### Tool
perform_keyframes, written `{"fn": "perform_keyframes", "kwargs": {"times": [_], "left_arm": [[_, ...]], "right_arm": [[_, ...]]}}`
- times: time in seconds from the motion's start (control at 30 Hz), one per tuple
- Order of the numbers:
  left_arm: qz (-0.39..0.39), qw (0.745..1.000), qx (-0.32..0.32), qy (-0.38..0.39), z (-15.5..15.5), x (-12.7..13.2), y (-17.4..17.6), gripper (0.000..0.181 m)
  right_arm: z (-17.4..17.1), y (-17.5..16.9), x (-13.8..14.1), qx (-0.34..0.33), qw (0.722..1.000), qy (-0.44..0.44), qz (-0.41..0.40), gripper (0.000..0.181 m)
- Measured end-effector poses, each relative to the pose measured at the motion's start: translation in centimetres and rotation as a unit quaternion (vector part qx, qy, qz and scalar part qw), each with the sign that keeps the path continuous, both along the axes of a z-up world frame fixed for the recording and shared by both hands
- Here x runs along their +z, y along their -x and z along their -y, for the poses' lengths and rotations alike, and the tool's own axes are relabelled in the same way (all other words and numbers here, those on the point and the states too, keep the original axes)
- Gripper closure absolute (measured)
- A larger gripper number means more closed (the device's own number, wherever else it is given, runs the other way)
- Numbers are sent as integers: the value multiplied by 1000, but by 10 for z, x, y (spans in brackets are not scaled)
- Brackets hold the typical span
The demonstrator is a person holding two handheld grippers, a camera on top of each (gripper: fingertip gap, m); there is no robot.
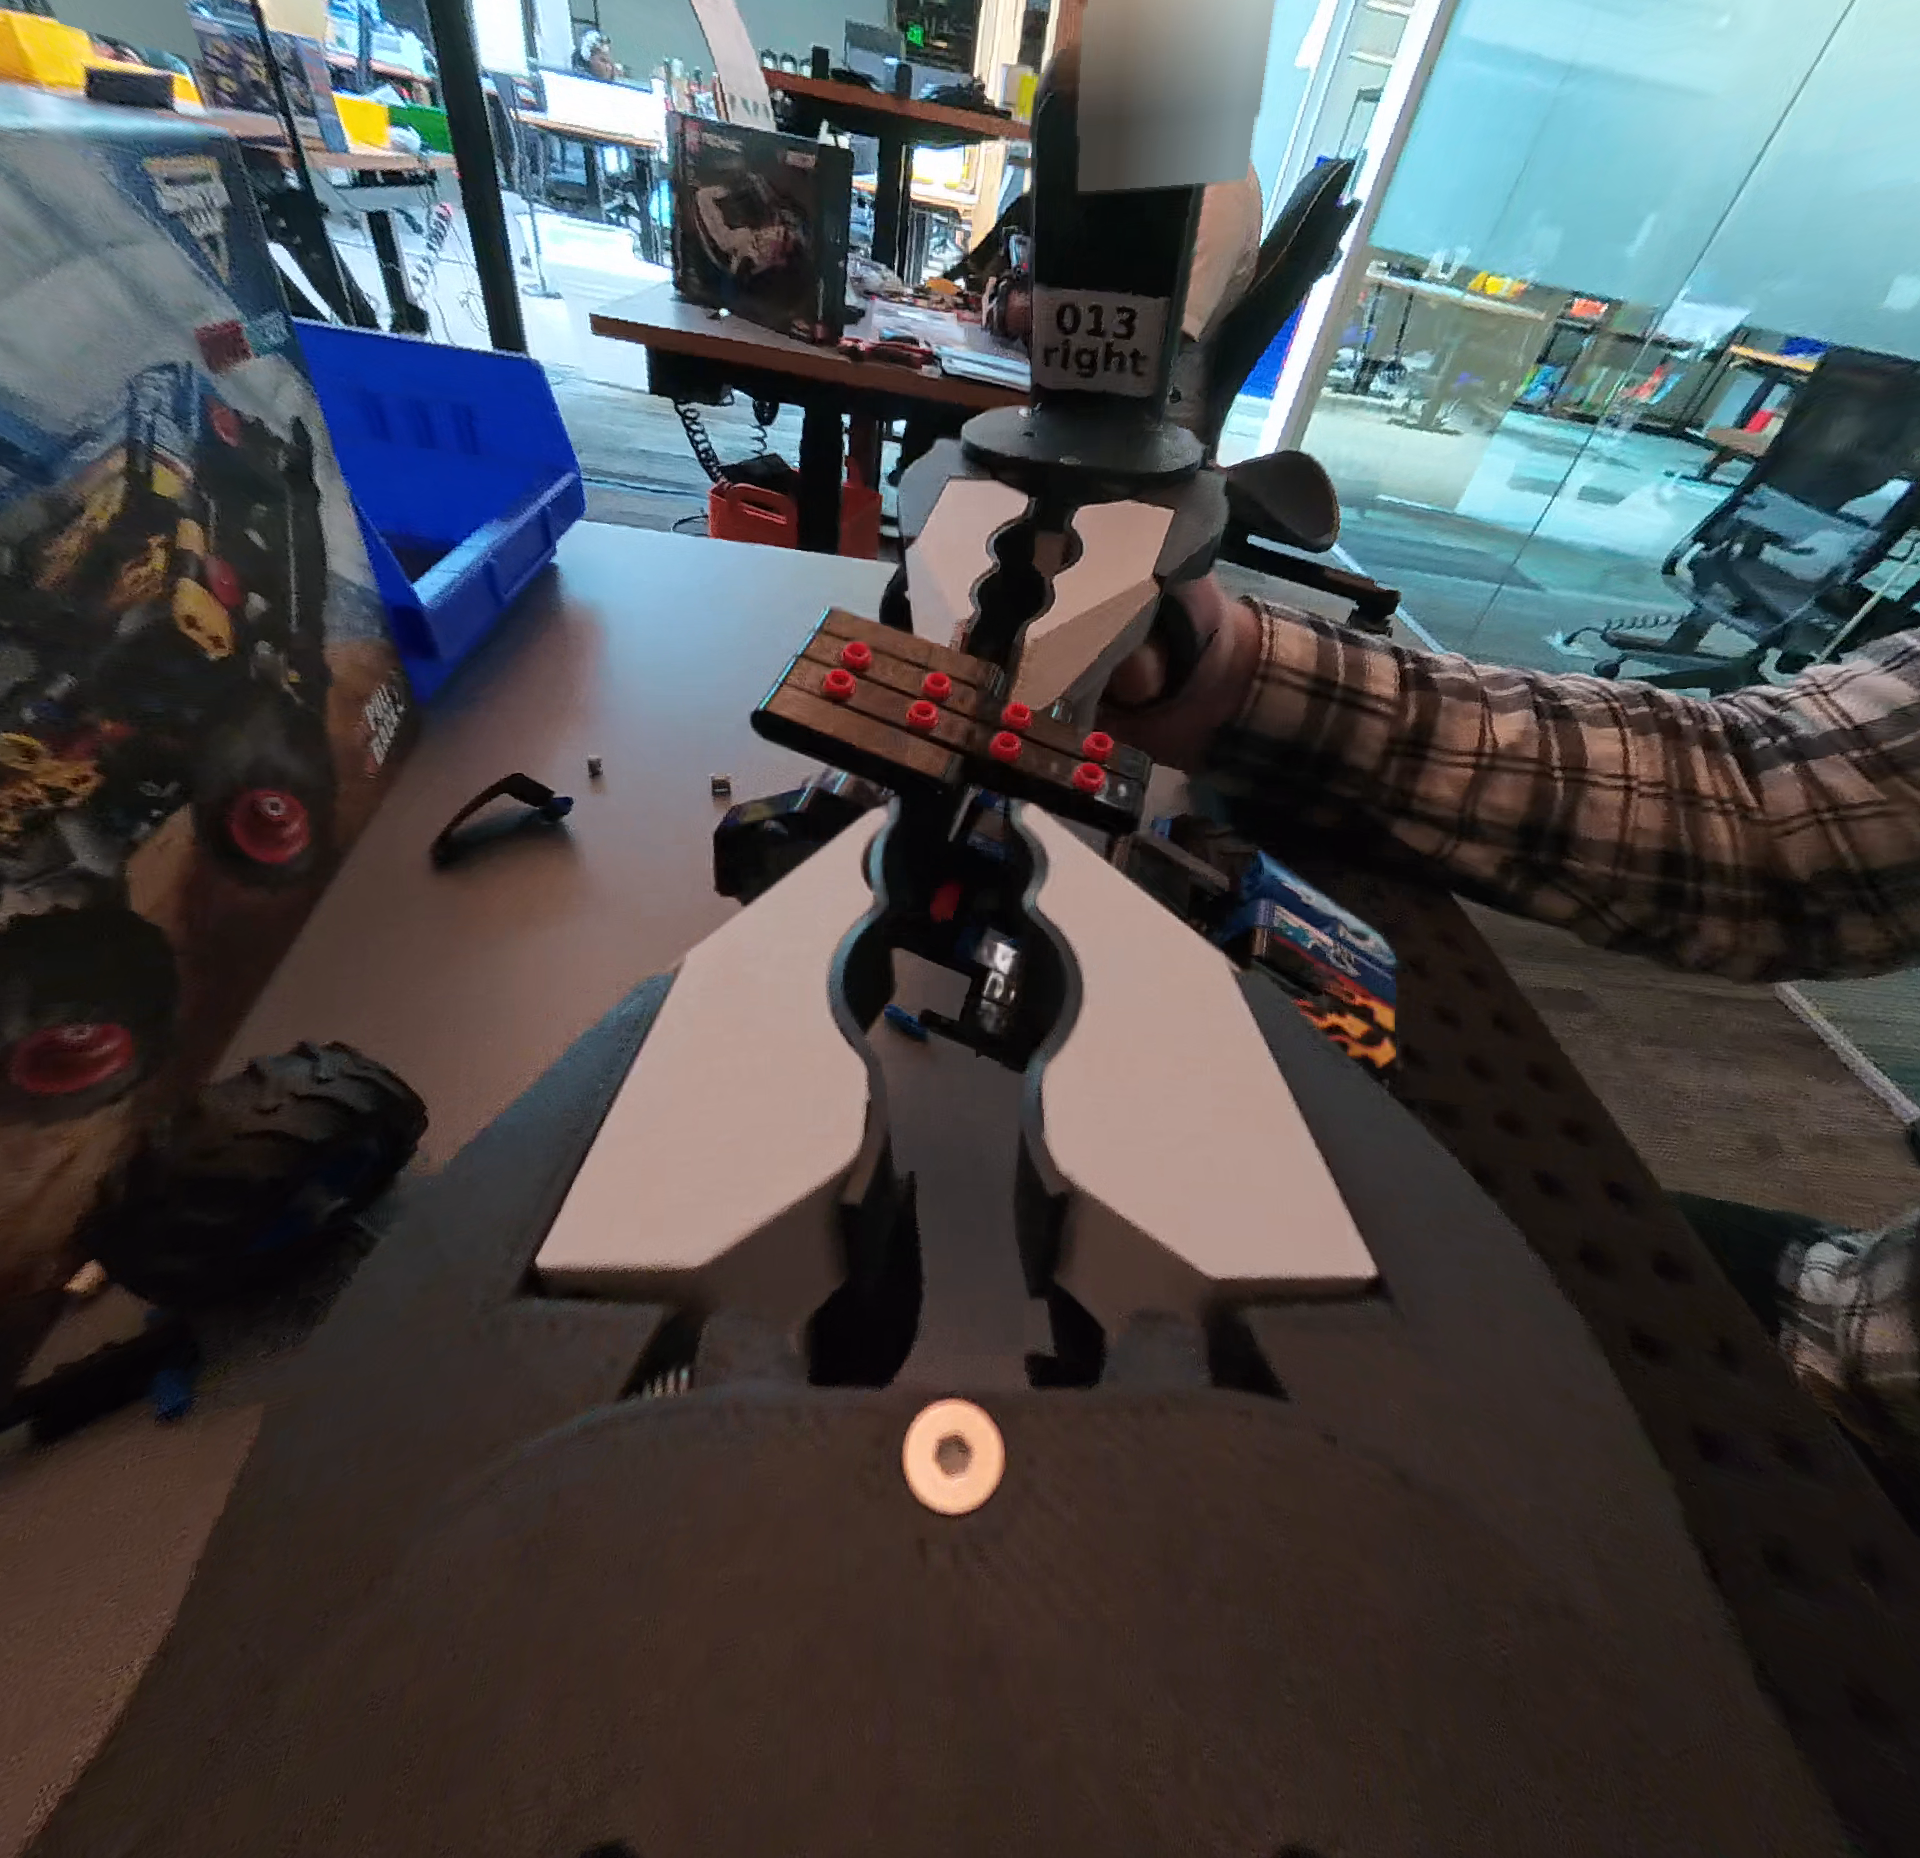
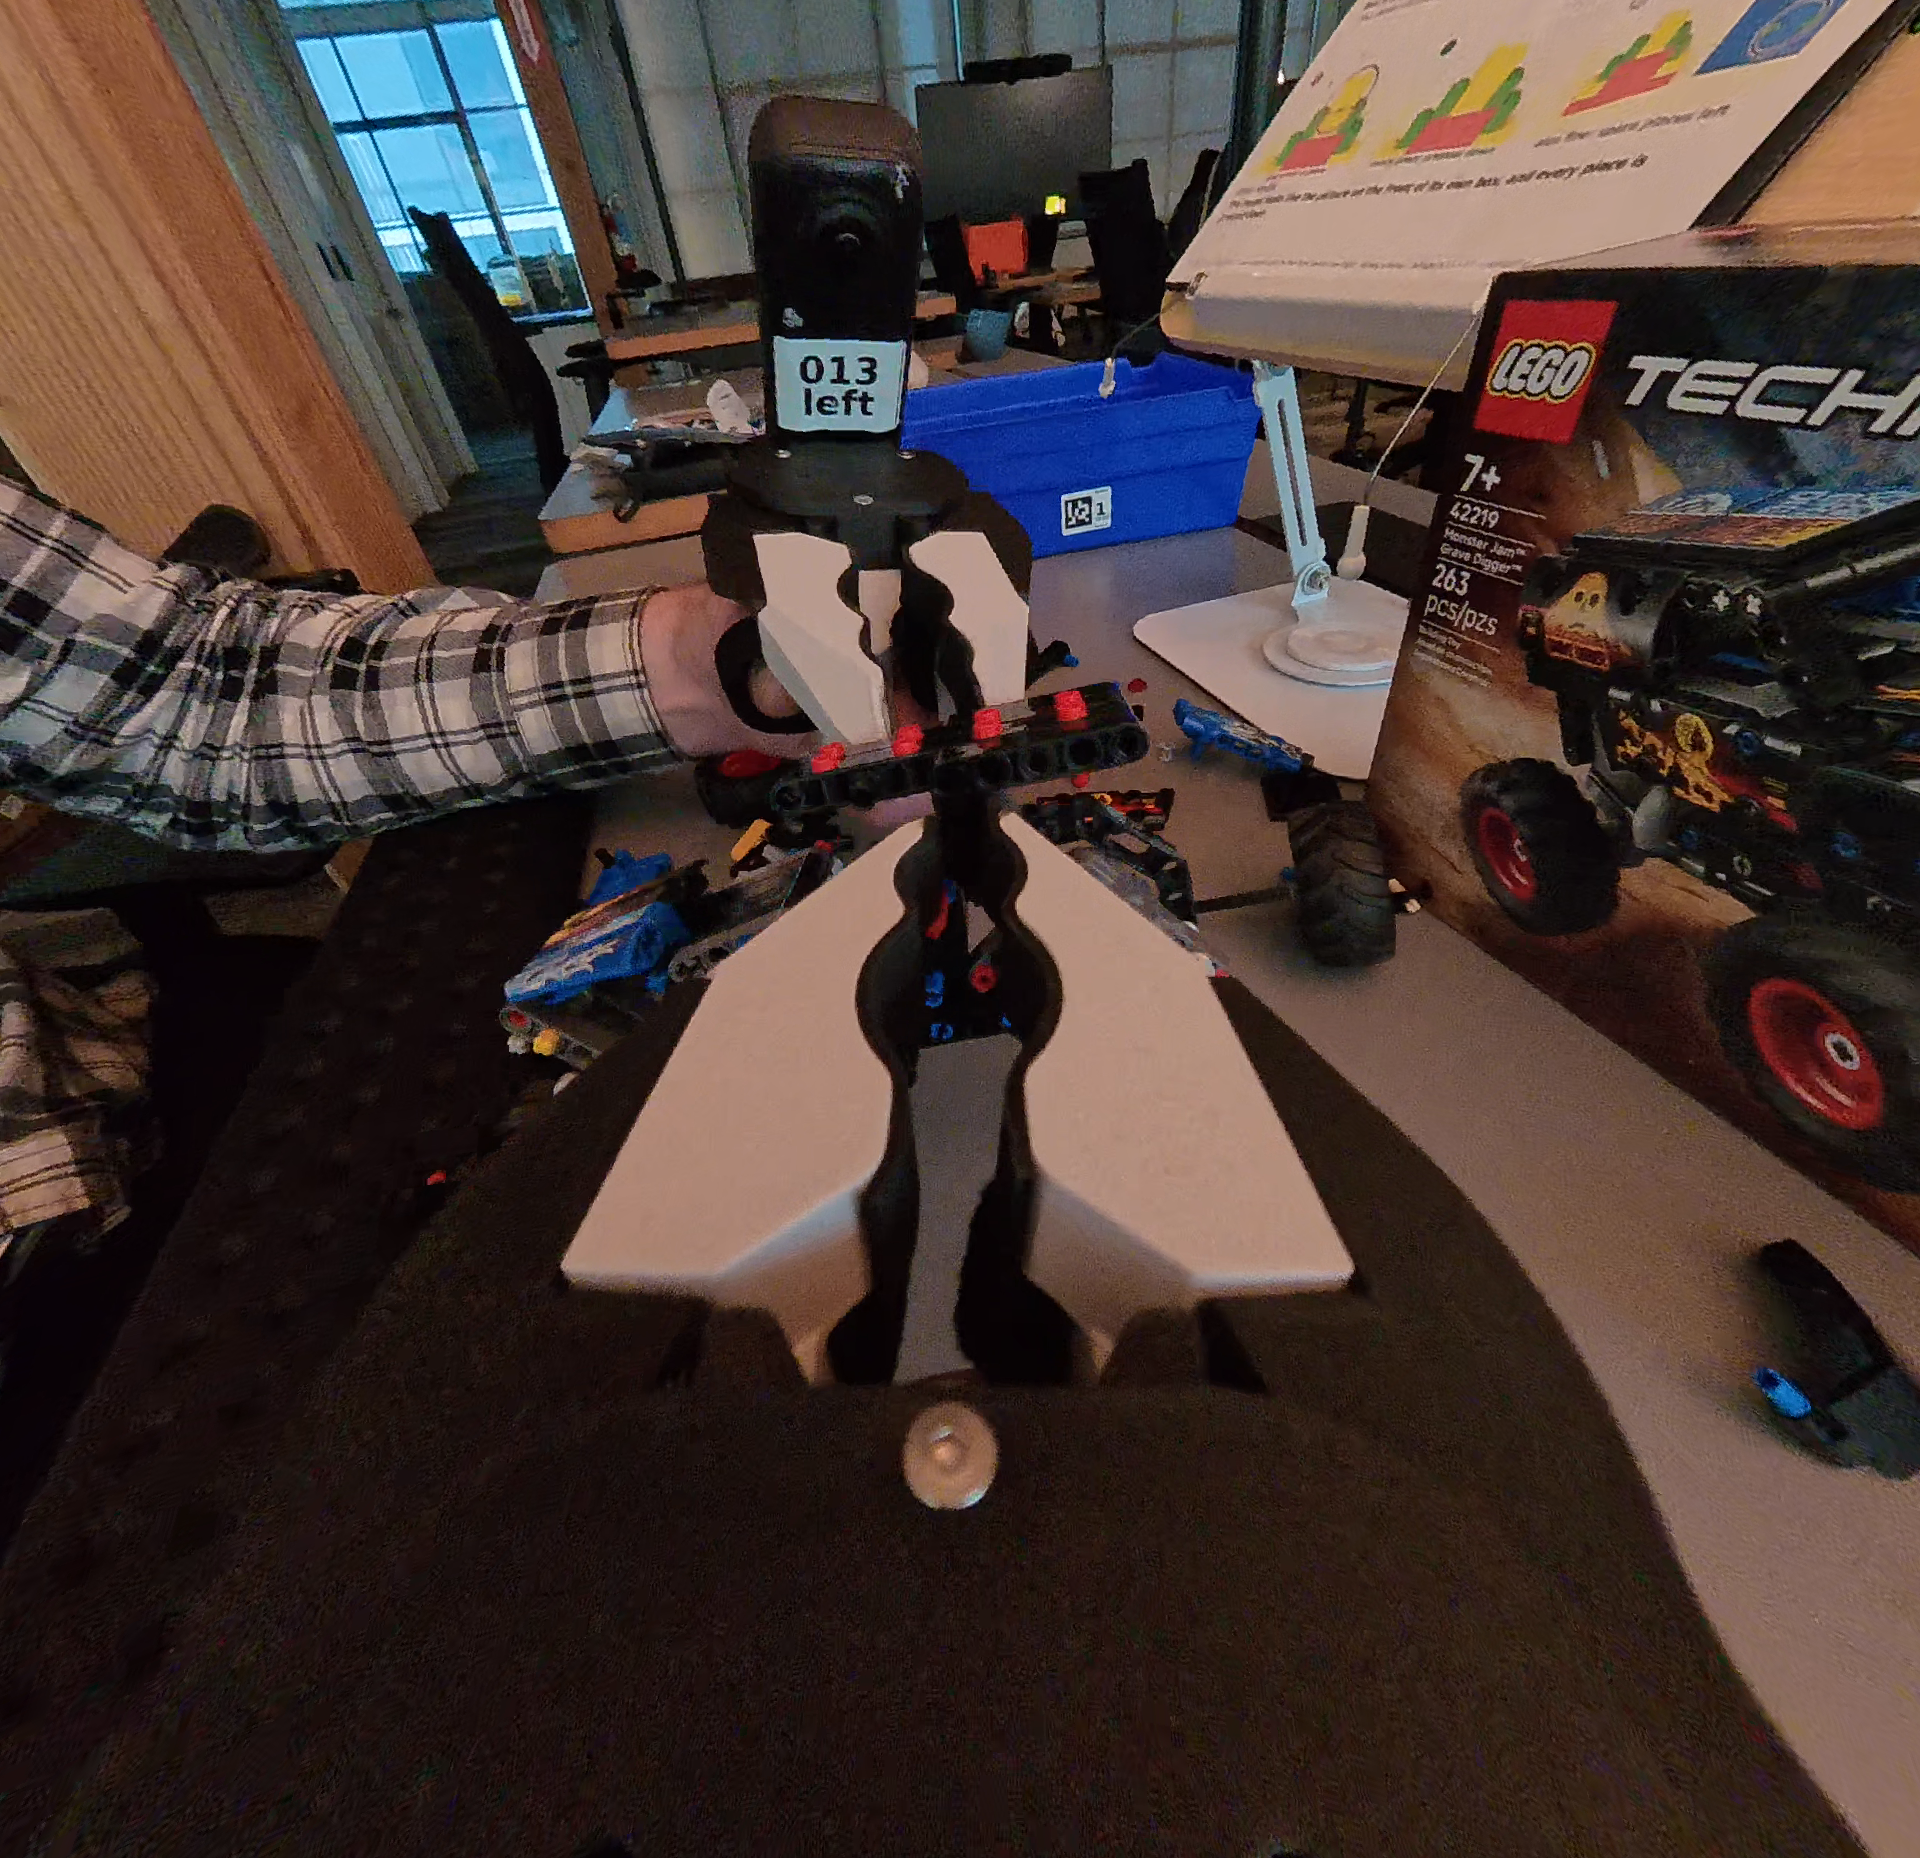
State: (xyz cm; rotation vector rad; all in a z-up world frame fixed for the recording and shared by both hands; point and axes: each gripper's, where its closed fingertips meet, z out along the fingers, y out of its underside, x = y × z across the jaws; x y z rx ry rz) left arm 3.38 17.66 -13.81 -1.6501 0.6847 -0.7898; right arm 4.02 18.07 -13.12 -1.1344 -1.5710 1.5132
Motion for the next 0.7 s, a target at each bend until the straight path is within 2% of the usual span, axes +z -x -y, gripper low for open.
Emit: {"fn": "perform_keyframes", "kwargs": {"times": [0.07,0.27,0.43,0.57,0.67,0.7], "left_arm": [[-5,1000,-5,15,0,-6,-2,167],[54,998,-22,-1,6,13,-2,175],[64,996,-19,-58,17,36,-8,176],[83,994,-32,-69,26,50,-16,179],[88,993,-24,-74,27,54,-15,177],[151,984,-10,-90,32,75,8,177]], "right_arm": [[2,1,-2,0,1000,-10,3,177],[11,-1,1,15,1000,-26,-8,177],[18,-7,22,20,998,-33,-58,177],[22,-18,36,39,994,-27,-94,177],[14,-24,39,36,994,-11,-103,181],[-7,-40,48,7,992,12,-127,181]]}}
